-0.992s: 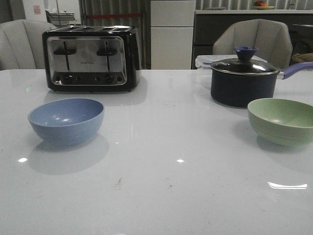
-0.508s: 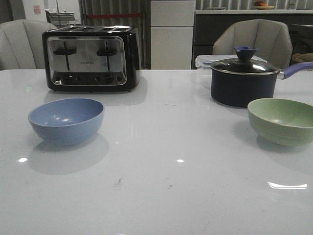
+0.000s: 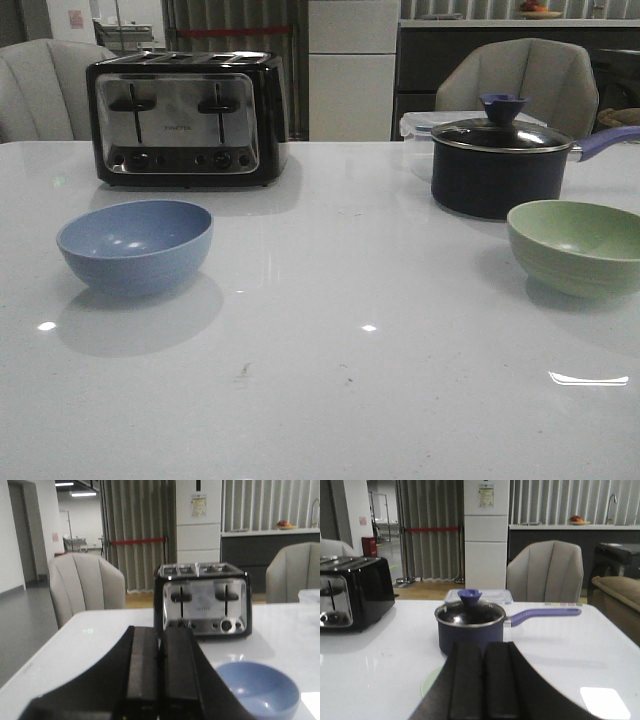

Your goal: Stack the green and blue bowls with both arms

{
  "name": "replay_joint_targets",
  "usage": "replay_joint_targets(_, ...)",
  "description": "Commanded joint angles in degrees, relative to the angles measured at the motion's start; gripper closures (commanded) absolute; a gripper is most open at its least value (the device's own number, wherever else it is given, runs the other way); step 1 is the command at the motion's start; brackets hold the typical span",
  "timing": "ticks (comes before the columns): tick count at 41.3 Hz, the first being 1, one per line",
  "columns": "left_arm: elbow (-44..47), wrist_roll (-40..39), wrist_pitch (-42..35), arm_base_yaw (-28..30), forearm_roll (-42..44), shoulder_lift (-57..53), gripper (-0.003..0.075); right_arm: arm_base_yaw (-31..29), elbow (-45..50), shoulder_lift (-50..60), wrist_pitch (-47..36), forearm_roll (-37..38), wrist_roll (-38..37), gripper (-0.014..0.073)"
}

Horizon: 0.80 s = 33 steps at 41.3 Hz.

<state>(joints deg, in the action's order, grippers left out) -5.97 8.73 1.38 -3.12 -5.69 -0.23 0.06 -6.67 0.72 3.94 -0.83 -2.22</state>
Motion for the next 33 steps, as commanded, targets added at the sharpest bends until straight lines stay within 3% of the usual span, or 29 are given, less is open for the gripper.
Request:
replay_joint_targets(1,-8.19,-0.49,-1.38,-0.09,-0.66,0.35,0.0627,0.11,-8.27,0.01,-0.92,-0.04,0.35,0.0564)
replay_joint_targets(8,-22.52,-0.49,11.86,-0.09,-0.66,8.1,0.0627,0.11,-20.04,-6.94,6.06,0.01,0.35,0.0564)
replay_joint_targets(16,-33.36,-0.49,21.87,-0.09,-0.96,17.73,0.0627,0.11,-29.55,-17.97,17.35,0.01,0.35,0.0564)
replay_joint_targets(33,-30.1,-0.49,23.79,-0.09,-1.47,29.63,0.0627,0.11,-30.41,-35.15,26.69,0.83,0.35,0.0564)
